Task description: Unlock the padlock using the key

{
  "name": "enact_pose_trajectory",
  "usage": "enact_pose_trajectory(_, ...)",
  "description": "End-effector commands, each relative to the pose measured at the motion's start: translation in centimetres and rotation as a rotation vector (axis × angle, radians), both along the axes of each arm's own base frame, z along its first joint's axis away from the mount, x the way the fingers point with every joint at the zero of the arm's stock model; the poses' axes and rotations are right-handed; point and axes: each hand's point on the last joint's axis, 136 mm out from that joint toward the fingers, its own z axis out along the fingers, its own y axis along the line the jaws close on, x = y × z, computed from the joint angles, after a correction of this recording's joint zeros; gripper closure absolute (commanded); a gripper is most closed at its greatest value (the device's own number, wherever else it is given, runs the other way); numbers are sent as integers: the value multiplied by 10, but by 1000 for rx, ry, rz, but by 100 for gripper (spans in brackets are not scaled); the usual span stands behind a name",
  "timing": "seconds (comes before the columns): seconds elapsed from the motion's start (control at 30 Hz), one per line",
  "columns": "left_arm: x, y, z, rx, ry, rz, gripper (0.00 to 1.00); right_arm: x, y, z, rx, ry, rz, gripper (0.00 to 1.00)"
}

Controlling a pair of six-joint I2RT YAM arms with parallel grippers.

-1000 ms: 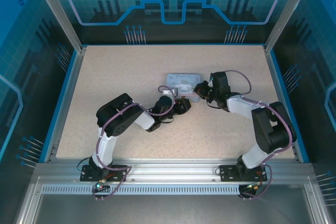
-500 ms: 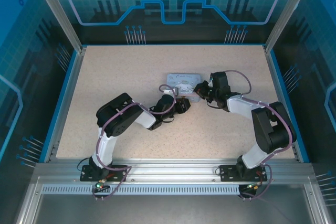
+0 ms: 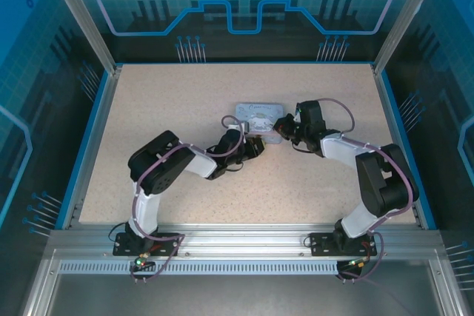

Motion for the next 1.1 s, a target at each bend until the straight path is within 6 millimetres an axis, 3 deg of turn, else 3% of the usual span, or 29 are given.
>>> enact_pose_trajectory(0.0,-9,6,15,-63,90,-34,100,-1,1,38,30,-66,56,100)
enact_pose_trajectory(0.13,-11,9,29,-105,127,-72,100,-17,-1,68,45,-126,114,100)
enact_pose_trajectory(0.27,-10,8,45,-167,144,-100,100,-41,-1,79,104,-148,172,100)
enact_pose_trajectory(0.47,-7,5,61,-219,181,-134,100,-80,-1,67,216,-128,251,100)
enact_pose_trajectory(0.7,-5,-2,84,-343,193,-149,100,-115,-15,40,264,-48,178,100)
enact_pose_trajectory(0.87,-2,-3,95,-407,188,-140,100,-122,-19,26,329,-32,114,100)
enact_pose_trajectory(1.07,0,-1,105,-475,190,-119,100,-120,-15,31,333,-73,126,100)
